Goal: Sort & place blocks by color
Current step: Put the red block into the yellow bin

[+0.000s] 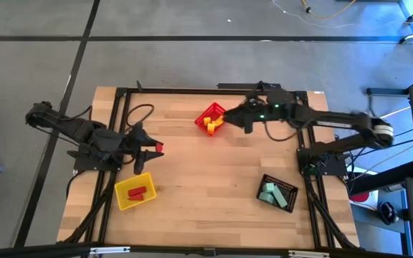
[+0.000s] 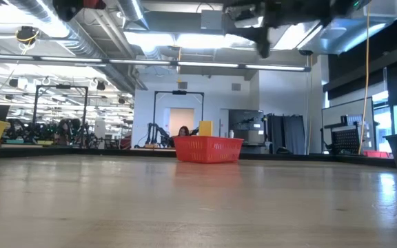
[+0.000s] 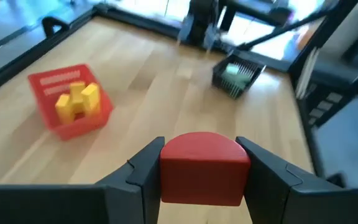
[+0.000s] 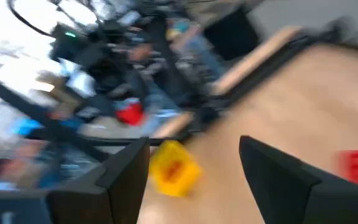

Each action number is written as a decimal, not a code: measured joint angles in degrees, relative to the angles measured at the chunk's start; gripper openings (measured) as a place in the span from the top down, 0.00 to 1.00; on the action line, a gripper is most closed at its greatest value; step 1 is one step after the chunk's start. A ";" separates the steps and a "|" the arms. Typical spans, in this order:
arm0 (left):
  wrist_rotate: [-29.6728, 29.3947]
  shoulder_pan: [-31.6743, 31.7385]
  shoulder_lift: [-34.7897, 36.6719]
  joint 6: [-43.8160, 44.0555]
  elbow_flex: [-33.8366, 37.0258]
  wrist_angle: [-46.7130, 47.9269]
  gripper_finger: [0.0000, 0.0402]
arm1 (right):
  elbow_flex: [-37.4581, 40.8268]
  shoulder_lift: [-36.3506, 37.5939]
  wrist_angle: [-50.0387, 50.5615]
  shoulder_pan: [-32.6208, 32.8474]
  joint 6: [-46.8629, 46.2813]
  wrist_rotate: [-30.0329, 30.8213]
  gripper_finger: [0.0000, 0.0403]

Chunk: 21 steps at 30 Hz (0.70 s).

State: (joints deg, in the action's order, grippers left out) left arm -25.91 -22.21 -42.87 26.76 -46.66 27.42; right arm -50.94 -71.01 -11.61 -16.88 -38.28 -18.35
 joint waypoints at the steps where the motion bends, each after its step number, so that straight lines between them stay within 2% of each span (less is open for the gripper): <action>1: -0.20 -0.14 1.12 0.29 1.63 -2.50 0.60 | 0.00 2.18 3.87 0.02 2.88 2.67 0.38; 5: -0.37 -0.10 5.63 2.20 7.91 -10.26 0.60 | 0.00 9.77 18.96 1.56 11.33 12.84 0.38; 9: -0.51 -0.06 8.87 4.49 11.39 -11.61 0.60 | 0.00 13.73 30.33 4.27 17.61 20.40 0.38; 12: -0.63 -0.06 10.22 4.68 12.12 -11.60 0.60 | 0.00 14.58 33.81 5.54 21.02 21.72 0.38; 21: -0.84 -0.05 10.46 4.79 12.12 -11.69 0.60 | 0.00 14.57 32.75 6.47 26.59 21.29 0.38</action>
State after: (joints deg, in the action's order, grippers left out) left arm -26.75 -22.26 -32.40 31.56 -34.55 15.73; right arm -50.94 -56.45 21.14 -10.41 -11.69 2.94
